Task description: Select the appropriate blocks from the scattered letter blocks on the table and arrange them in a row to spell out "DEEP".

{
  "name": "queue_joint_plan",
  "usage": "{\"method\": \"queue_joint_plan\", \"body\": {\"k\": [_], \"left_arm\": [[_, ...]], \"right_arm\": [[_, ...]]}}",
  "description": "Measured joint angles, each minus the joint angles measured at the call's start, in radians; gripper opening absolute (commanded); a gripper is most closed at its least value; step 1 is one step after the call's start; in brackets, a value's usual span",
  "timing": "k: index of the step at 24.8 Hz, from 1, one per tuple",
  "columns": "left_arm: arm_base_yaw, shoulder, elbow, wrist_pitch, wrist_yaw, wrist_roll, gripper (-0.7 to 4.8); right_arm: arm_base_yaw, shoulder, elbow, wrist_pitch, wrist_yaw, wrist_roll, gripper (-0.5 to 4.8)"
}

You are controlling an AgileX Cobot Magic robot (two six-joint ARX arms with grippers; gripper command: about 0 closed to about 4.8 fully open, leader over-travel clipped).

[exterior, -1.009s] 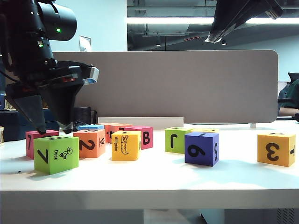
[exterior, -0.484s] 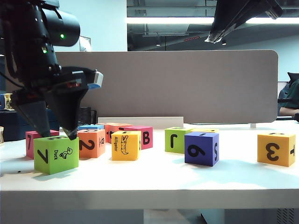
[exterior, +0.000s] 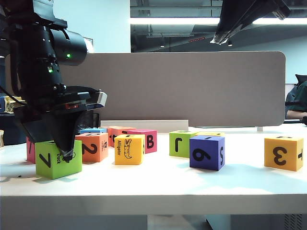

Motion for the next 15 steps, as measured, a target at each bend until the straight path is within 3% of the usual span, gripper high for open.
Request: {"method": "queue_joint_plan", "body": {"k": [4,6,9,15], "left_arm": [[0.000,0.000,0.000,-0.001,0.002,-0.060,2.46],[-0.006,0.000,0.000,-0.002,0.056,-0.138,2.46],[-0.027,0.000,0.000,-0.006,0.114,-0.166,2.46],[-0.151,-0.008,0.006,0.008,0.137,-0.222,2.46]], "right_arm": [[0.000,0.000,0.000,0.000,0.001,0.000,-0.01],[0.000,0.000,0.000,0.000,0.001,0.000,-0.01],[0.000,0.000,0.000,0.000,0.001,0.000,-0.01],[0.000,0.000,0.000,0.000,0.001,0.000,-0.02]]}}
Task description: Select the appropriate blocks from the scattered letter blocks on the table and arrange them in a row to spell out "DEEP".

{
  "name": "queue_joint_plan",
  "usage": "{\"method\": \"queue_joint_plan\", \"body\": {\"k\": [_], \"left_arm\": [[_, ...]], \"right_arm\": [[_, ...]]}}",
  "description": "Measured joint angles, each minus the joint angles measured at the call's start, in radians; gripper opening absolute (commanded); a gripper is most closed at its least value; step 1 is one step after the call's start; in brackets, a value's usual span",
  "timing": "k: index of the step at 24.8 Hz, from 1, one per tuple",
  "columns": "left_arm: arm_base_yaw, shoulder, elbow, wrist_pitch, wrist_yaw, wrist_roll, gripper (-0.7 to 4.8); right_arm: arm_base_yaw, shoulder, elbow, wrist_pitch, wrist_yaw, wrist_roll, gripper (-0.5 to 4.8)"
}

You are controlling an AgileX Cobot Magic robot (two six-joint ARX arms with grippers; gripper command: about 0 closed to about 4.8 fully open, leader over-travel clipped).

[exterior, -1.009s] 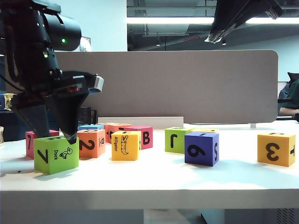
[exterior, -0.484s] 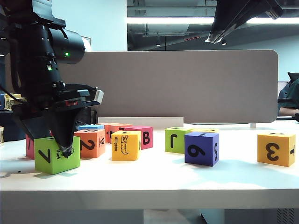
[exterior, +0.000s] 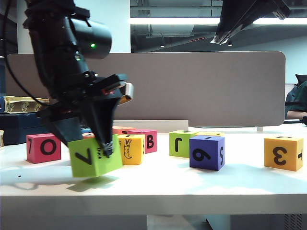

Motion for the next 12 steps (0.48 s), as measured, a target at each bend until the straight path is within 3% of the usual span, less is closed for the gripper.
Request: {"method": "queue_joint_plan", "body": {"k": [4,5,7,12], "left_arm": [[-0.015,0.000,0.000,0.061,-0.025,-0.060,2.46],[-0.014,0.000,0.000,0.091,-0.073,-0.093,2.46],[-0.013,0.000,0.000,0.120,-0.139,-0.106,2.46],[-0.013,0.000,0.000,0.170,-0.160,-0.118,2.46]], "right_arm": [[0.000,0.000,0.000,0.000,0.000,0.000,-0.01],[0.000,0.000,0.000,0.000,0.000,0.000,-0.01],[0.000,0.000,0.000,0.000,0.000,0.000,-0.01],[0.000,0.000,0.000,0.000,0.000,0.000,-0.01]]}}
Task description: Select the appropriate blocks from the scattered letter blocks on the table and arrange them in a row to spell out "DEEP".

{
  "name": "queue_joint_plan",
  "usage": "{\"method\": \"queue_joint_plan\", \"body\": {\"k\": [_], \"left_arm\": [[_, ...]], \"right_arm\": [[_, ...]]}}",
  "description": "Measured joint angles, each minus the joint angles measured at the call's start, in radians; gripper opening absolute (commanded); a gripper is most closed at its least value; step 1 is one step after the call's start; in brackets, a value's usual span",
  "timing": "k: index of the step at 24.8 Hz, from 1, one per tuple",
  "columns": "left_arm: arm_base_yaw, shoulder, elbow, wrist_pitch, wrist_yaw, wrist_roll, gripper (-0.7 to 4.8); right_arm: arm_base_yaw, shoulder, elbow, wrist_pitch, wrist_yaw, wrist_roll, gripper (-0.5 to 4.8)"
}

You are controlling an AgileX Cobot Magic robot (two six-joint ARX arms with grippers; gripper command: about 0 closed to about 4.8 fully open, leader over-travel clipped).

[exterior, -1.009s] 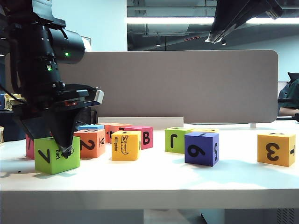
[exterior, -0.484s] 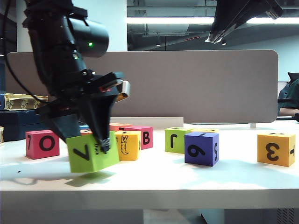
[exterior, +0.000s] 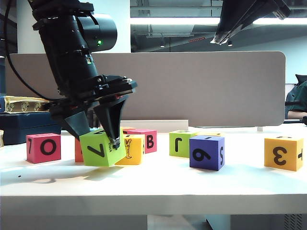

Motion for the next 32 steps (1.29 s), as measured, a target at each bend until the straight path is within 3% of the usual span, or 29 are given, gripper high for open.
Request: {"method": "queue_joint_plan", "body": {"k": [4,10,12,16,24,32], "left_arm": [[0.000,0.000,0.000,0.020,-0.005,-0.039,2.46],[-0.053,0.000,0.018,-0.016,0.201,-0.071,2.46],[-0.073,0.000,0.046,-0.007,0.192,-0.071,2.46],[-0.098,0.000,0.102,0.111,0.057,-0.092,2.44],[-0.103,0.028,0.106,0.245,0.048,-0.179,2.41],[-0.111,0.091,0.106,0.265,-0.005,-0.197,2.41]], "right_arm": [[0.000,0.000,0.000,0.000,0.000,0.000,-0.01],[0.000,0.000,0.000,0.000,0.000,0.000,-0.01],[0.000,0.000,0.000,0.000,0.000,0.000,-0.01],[0.000,0.000,0.000,0.000,0.000,0.000,-0.01],[0.000,0.000,0.000,0.000,0.000,0.000,-0.01],[0.000,0.000,0.000,-0.003,0.000,0.000,-0.01]]}}
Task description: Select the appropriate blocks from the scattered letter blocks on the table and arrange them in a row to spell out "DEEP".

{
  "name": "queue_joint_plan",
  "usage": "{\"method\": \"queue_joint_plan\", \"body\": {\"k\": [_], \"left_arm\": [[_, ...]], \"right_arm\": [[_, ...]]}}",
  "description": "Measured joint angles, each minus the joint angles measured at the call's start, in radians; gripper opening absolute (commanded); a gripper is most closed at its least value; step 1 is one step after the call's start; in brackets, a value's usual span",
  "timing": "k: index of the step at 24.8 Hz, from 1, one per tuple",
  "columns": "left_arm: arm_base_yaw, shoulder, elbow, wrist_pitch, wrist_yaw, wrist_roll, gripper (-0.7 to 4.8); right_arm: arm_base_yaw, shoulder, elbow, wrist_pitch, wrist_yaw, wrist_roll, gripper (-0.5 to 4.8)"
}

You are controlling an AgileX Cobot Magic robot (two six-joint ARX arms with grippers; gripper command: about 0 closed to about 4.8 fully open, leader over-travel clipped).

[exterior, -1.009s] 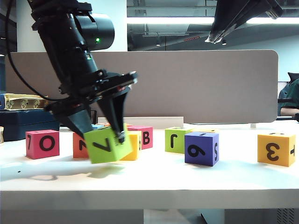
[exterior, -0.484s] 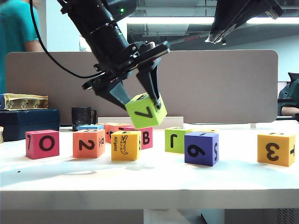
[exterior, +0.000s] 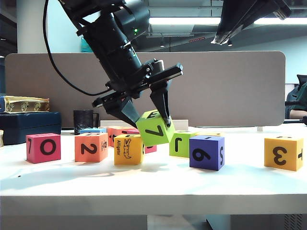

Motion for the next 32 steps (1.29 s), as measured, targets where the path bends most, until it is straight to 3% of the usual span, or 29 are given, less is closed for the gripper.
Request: {"method": "queue_joint_plan", "body": {"k": [20,32], "left_arm": [[0.012,-0.002,0.000,-0.027,-0.142,0.019,2.41],[0.012,-0.002,0.000,-0.015,-0.070,-0.008,2.41]], "right_arm": [[0.000,0.000,0.000,-0.015,0.000,0.000,-0.01],[0.000,0.000,0.000,-0.015,0.000,0.000,-0.01]]}}
